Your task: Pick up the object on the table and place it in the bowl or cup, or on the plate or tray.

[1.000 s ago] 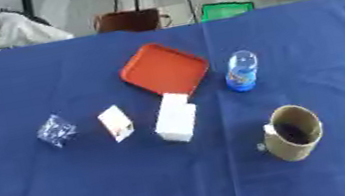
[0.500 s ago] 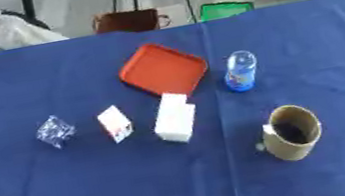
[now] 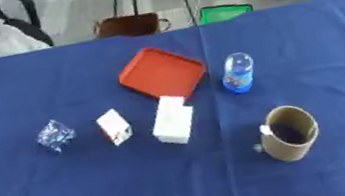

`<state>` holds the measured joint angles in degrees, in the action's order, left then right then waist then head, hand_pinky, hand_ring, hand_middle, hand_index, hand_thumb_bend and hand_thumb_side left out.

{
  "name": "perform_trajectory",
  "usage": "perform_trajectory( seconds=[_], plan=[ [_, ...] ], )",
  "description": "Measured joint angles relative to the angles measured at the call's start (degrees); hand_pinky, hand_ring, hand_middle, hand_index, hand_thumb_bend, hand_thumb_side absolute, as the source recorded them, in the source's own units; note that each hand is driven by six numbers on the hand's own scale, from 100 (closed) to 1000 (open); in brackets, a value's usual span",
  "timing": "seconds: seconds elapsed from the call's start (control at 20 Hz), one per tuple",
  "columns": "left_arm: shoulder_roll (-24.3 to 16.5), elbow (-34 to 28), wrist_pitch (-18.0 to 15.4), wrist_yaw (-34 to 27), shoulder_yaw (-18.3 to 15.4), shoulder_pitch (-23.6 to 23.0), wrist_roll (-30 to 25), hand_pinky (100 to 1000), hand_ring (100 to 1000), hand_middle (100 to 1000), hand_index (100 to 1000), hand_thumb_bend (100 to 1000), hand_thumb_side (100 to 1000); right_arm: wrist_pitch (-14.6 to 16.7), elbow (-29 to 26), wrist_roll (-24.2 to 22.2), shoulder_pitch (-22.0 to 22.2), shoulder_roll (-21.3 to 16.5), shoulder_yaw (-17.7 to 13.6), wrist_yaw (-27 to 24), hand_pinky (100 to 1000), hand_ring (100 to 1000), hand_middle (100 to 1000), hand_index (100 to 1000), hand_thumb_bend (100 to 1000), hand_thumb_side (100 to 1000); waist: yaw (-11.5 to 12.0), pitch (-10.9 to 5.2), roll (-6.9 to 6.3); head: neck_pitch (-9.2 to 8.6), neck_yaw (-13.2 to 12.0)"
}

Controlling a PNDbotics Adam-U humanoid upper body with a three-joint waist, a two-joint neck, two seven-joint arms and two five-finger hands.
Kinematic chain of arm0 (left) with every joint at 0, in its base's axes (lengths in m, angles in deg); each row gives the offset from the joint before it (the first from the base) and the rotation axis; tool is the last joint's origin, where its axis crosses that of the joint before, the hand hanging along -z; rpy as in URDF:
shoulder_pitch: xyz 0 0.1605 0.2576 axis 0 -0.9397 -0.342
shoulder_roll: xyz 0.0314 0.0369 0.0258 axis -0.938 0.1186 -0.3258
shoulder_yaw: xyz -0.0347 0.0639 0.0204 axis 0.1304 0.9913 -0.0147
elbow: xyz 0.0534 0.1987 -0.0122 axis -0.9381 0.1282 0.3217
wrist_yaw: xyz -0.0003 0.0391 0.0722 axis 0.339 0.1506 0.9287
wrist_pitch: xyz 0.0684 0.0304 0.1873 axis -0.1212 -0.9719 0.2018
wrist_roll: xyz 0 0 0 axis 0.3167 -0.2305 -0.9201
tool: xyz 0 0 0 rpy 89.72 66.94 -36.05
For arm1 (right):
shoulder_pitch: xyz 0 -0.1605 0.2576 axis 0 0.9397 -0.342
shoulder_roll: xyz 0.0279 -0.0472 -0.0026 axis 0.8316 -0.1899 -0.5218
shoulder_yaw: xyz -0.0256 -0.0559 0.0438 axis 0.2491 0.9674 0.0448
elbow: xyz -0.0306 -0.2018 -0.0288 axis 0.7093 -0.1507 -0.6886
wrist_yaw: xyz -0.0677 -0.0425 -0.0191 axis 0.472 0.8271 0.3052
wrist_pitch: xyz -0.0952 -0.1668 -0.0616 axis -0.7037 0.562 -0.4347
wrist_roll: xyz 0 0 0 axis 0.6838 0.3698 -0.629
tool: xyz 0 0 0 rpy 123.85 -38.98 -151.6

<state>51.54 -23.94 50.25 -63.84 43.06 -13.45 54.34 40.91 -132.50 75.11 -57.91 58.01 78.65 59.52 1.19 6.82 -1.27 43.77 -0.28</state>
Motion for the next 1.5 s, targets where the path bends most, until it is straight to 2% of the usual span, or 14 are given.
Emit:
perform_trajectory(
  seconds=[0.05,0.2,0.3,0.35,0.5,0.55,0.8,0.85,1.05,1.35,1.5],
  plan=[
    [-0.6,2.1,0.5,3.4,0.9,0.9,-1.3,606,767,668,883,897,667,0.0,0.0,0.0,0.0,0.0,0.0,0.0,749,692,713,788,288,510,-0.2,-0.09,0.01,0.0,0.0],
    [-1.3,8.4,1.6,11.6,3.7,4.3,-5.1,642,770,667,885,938,662,0.0,0.1,-0.2,0.0,0.0,0.0,0.0,749,692,713,788,288,510,-0.5,-0.26,0.05,0.0,0.0],
    [-1.4,12.2,1.7,15.1,5.2,6.4,-7.2,674,777,681,892,967,663,0.0,0.1,-0.3,0.0,0.0,0.0,-0.1,749,692,712,788,289,510,-0.5,-0.3,0.08,0.0,0.0],
    [-1.4,13.9,1.6,16.2,5.8,7.4,-8.2,688,773,681,865,1000,664,0.0,0.1,-0.3,0.1,0.0,0.0,-0.1,749,692,712,788,288,510,-0.5,-0.34,0.12,0.0,0.0],
    [-1.4,19.3,1.0,18.5,7.8,11.5,-11.8,688,773,681,865,1000,664,0.0,0.2,-0.3,0.1,0.0,0.0,-0.1,749,692,712,788,288,510,-0.8,-0.39,0.23,0.0,-0.2],
    [-1.4,20.6,0.8,18.9,8.2,12.2,-12.6,679,743,622,803,1000,661,0.0,0.2,-0.3,0.2,0.0,0.0,-0.1,750,691,712,789,287,511,-0.8,-0.39,0.22,0.0,-0.2],
    [0.5,27.7,0.6,22.1,10.3,17.7,-15.1,713,738,623,811,1000,673,0.0,0.2,-0.4,0.3,0.0,0.3,-0.2,749,691,712,789,287,511,-0.8,-0.39,0.57,0.0,-0.5],
    [0.8,28.6,0.4,22.9,10.6,18.3,-15.4,773,704,623,816,1000,694,0.0,0.2,-0.4,0.3,0.1,0.3,-0.2,750,691,712,789,287,512,-0.8,-0.39,0.59,0.0,-0.6],
    [1.8,32.4,-1.0,27.6,12.8,20.4,-18.6,811,677,613,830,1000,714,-0.1,0.2,-0.6,0.3,0.1,0.4,-0.3,750,691,712,789,287,512,-0.8,-0.38,0.69,0.0,-0.8],
    [3.2,35.2,-3.1,33.3,14.4,21.5,-22.7,826,653,589,798,1000,724,0.0,0.2,-0.8,0.3,0.4,0.4,-0.3,750,690,711,789,287,512,-0.8,-0.37,0.7,0.0,-1.0],
    [3.7,35.8,-4.2,34.6,15.0,21.7,-24.3,784,652,588,784,1000,722,0.0,0.2,-0.8,0.3,0.5,0.4,-0.3,750,690,711,790,287,512,-0.8,-0.36,0.71,0.0,-1.0]
  ],
)
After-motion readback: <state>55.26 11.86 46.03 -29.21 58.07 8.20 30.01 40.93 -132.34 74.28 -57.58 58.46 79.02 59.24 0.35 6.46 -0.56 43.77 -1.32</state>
